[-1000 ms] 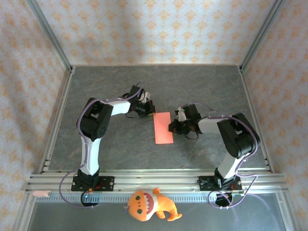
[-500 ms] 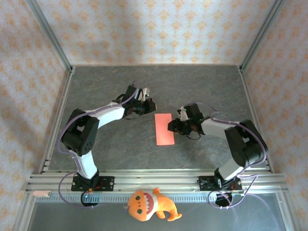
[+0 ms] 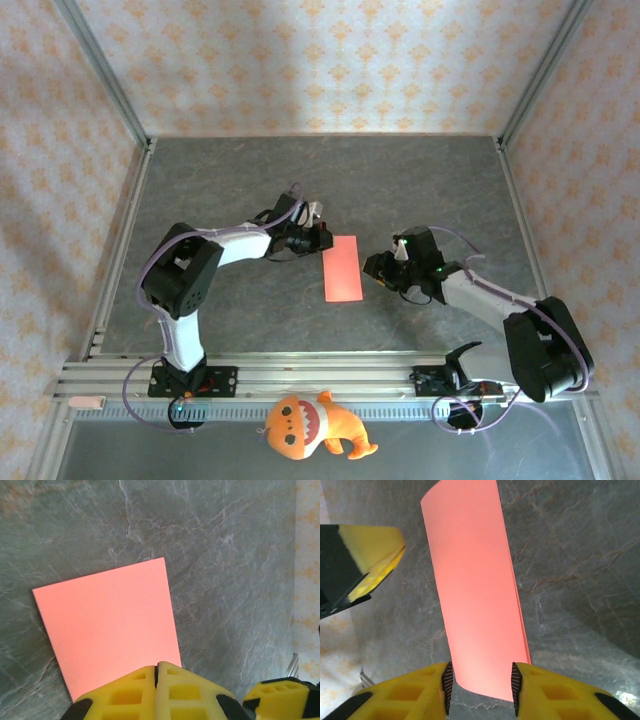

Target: Fold a paper plane with a square sheet of paper (pick it up from the middle)

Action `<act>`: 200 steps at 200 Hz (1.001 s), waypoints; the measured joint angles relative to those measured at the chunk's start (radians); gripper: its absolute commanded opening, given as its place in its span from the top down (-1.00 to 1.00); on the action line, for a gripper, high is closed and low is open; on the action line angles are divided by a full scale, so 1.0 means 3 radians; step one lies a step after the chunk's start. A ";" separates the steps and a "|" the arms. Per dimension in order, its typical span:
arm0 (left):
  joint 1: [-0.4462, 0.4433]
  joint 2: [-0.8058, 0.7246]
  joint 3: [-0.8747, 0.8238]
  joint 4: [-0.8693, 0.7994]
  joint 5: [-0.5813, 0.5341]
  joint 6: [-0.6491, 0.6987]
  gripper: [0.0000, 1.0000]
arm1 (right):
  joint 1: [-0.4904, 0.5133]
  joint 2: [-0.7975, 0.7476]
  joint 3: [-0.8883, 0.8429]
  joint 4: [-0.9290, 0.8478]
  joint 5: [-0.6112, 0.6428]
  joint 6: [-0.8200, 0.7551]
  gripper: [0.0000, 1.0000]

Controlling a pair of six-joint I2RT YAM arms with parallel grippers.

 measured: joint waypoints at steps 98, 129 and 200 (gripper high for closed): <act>-0.0043 0.0290 0.0014 0.0140 0.0123 -0.0058 1.00 | 0.0000 0.0080 -0.0074 -0.0056 -0.0195 0.0060 0.11; -0.0039 0.0305 -0.0076 0.0290 0.0175 -0.0058 1.00 | 0.0011 0.0159 -0.0184 0.0072 -0.0300 0.0145 0.10; -0.0027 0.0340 -0.0141 0.0388 0.0226 -0.0041 1.00 | 0.0154 0.0395 -0.0215 0.0181 -0.0482 0.0186 0.09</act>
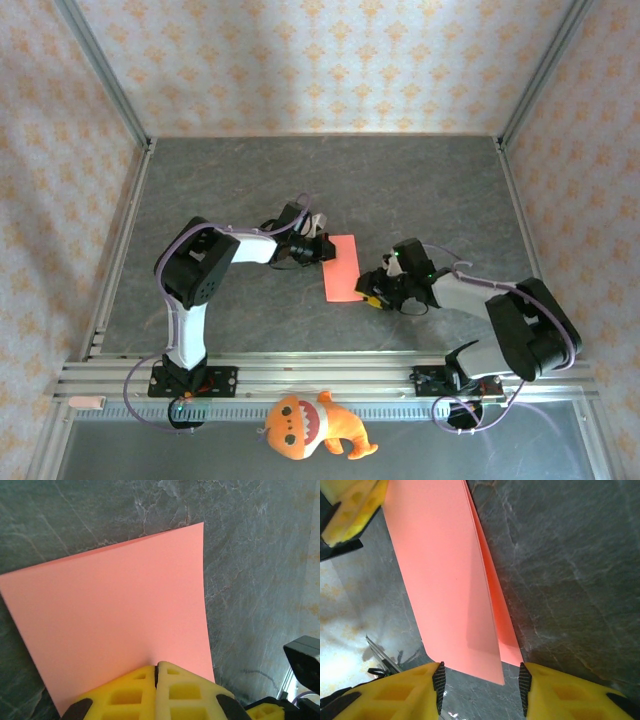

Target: Fold a paper plane with a square sheet of paper (pick it up from the middle)

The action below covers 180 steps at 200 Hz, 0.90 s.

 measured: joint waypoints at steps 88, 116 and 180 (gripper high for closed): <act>0.0000 0.0000 -0.0003 0.0000 0.0011 0.0047 1.00 | -0.0084 0.0109 0.0117 0.0264 -0.0113 -0.0037 0.17; 0.0000 0.0000 -0.0003 0.0000 0.0011 0.0050 1.00 | -0.0148 0.0226 0.0206 0.0331 -0.0239 -0.0094 0.20; 0.0000 0.0000 -0.0003 0.0000 0.0013 0.0062 1.00 | -0.0212 0.0521 0.0445 0.0376 -0.0532 -0.0343 0.22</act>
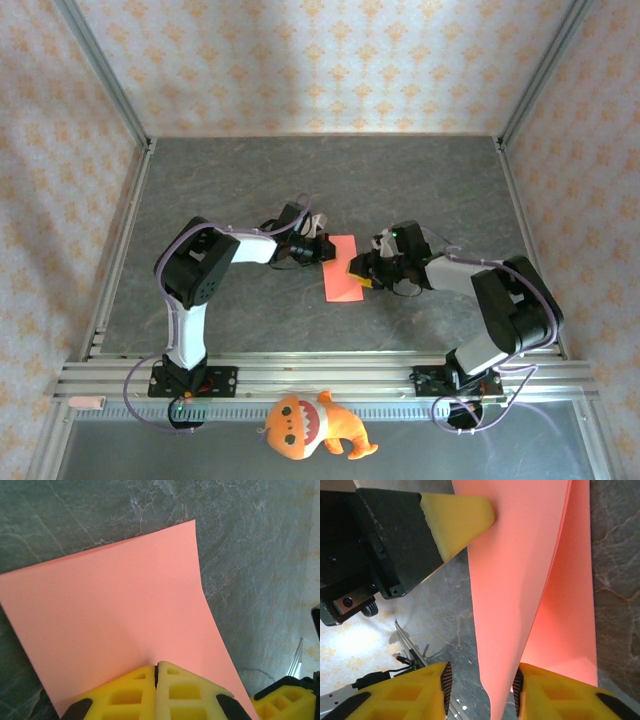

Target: Fold a paper plane with a square sheet of paper (pick it up from the middle)

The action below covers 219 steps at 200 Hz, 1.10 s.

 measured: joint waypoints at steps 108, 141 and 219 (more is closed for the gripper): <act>0.0000 0.0006 0.0014 -0.0025 0.0003 0.0062 1.00 | -0.0153 0.0360 0.0139 -0.0038 -0.0188 -0.0172 0.42; 0.0000 0.0009 0.0023 -0.0031 0.0003 0.0062 1.00 | -0.0210 0.0486 0.0235 -0.0047 -0.0248 -0.0247 0.46; 0.0000 0.0018 0.0041 -0.0051 0.0001 0.0070 1.00 | -0.0304 0.0636 0.0365 -0.0217 -0.0345 -0.0509 0.67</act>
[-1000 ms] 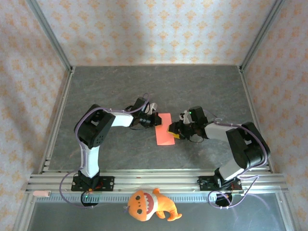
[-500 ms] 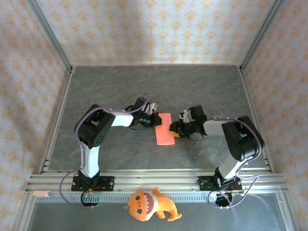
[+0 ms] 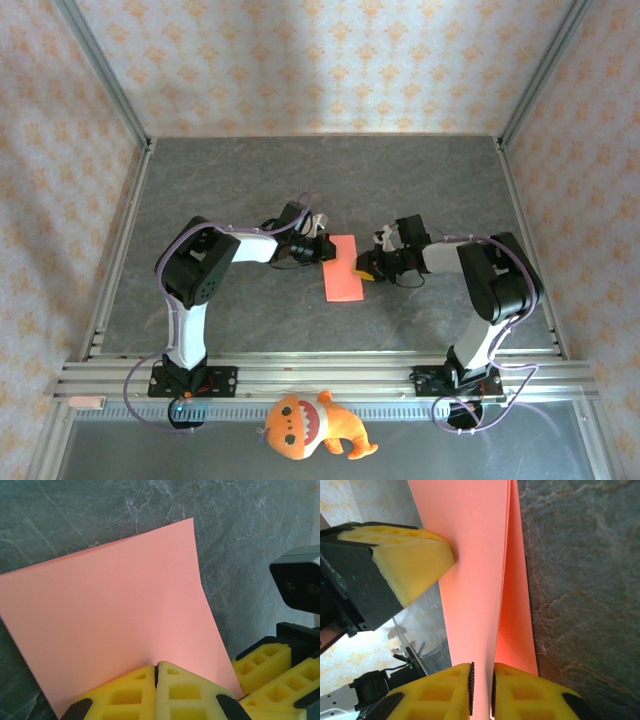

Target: Fold a paper plane with a square sheet of paper (pick it up from the middle)

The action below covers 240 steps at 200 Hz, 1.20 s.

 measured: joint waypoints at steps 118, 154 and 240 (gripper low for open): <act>-0.0004 -0.0506 -0.0226 0.0000 -0.0159 -0.0131 0.30 | -0.0003 -0.0281 -0.0122 -0.0078 -0.0018 -0.0055 0.97; -0.0055 -0.1096 -0.0585 0.0337 -0.0305 -0.0322 0.28 | -0.0003 -0.0490 -0.0333 0.0046 0.0062 0.0159 0.97; -0.0081 -0.1514 -0.1219 0.0776 -0.0684 -0.0470 0.36 | 0.0278 -0.0979 -0.0853 0.0964 0.0346 0.1114 0.77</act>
